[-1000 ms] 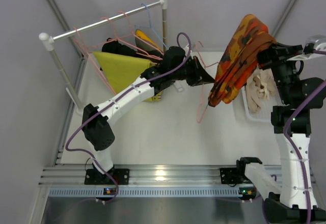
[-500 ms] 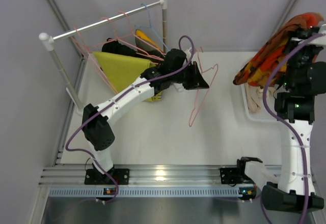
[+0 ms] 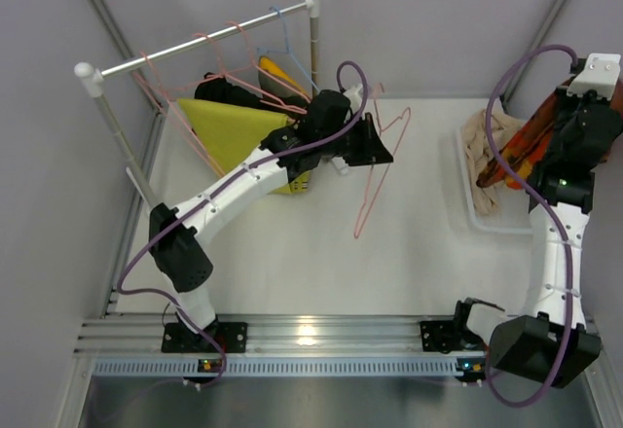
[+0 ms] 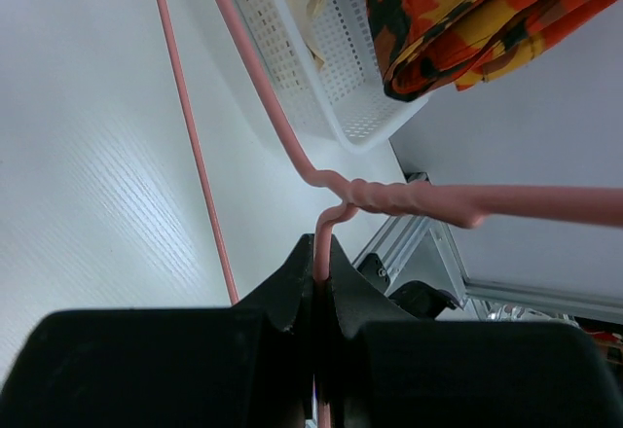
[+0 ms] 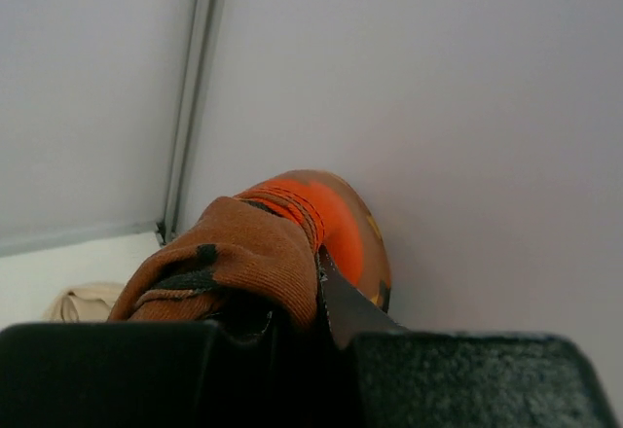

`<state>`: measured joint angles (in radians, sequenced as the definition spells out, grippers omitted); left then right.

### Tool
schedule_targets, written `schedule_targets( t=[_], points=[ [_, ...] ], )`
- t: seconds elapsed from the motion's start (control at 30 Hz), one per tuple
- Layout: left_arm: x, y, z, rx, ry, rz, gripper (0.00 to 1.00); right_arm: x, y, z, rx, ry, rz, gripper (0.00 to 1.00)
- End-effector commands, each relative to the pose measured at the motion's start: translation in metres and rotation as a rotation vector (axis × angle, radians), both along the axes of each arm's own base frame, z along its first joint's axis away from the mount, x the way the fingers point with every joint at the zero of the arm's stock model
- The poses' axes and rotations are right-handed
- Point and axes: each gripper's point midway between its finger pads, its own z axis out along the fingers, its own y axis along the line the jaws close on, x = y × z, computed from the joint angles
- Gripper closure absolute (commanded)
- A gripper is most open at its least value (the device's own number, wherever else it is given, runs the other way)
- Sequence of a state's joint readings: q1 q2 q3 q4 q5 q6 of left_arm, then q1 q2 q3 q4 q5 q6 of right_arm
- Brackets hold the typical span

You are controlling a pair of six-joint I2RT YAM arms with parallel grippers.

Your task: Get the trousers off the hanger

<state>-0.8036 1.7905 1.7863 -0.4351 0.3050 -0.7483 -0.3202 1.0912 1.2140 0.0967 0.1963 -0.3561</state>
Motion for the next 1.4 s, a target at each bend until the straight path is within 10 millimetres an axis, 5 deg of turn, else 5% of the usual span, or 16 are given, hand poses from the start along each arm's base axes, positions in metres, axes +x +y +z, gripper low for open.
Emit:
schedule_targets(
  t=[0.0,0.27,0.5,0.57,0.63,0.73,0.9,1.03,1.17,1.2,1.37],
  points=[
    [-0.004,0.012,0.057,-0.079,-0.131,0.009,1.0,-0.024,-0.009,0.041,-0.118,-0.124,-0.08,1.0],
    [-0.006,0.013,0.062,-0.088,-0.149,-0.003,1.0,0.026,-0.03,-0.045,-0.092,0.091,-0.095,1.0],
    [-0.004,0.011,0.07,-0.099,-0.197,-0.017,1.0,0.117,-0.025,-0.149,0.079,0.282,0.102,0.9],
    [-0.003,0.01,0.072,-0.102,-0.201,-0.021,1.0,0.141,-0.021,-0.171,0.124,0.332,0.146,0.77],
    [-0.004,0.008,0.076,-0.111,-0.209,-0.028,1.0,0.15,-0.018,-0.189,0.18,0.387,0.168,0.52],
    [-0.008,0.01,0.082,-0.122,-0.218,-0.037,1.0,0.155,-0.011,-0.189,0.212,0.409,0.214,0.3],
    [-0.024,0.019,0.095,-0.146,-0.249,-0.078,1.0,0.117,0.015,-0.152,0.161,0.378,0.29,0.0],
    [-0.055,0.037,0.115,-0.195,-0.312,-0.145,1.0,0.079,0.035,-0.126,0.131,0.369,0.347,0.0],
    [-0.07,0.064,0.111,-0.156,-0.386,-0.124,1.0,0.042,0.053,-0.092,0.094,0.322,0.383,0.0],
    [-0.074,0.07,0.097,-0.13,-0.381,-0.126,1.0,0.037,0.055,-0.089,0.092,0.317,0.385,0.0],
    [-0.097,0.118,0.094,-0.067,-0.54,-0.095,1.0,0.017,0.067,-0.071,0.092,0.26,0.411,0.01]
  ],
)
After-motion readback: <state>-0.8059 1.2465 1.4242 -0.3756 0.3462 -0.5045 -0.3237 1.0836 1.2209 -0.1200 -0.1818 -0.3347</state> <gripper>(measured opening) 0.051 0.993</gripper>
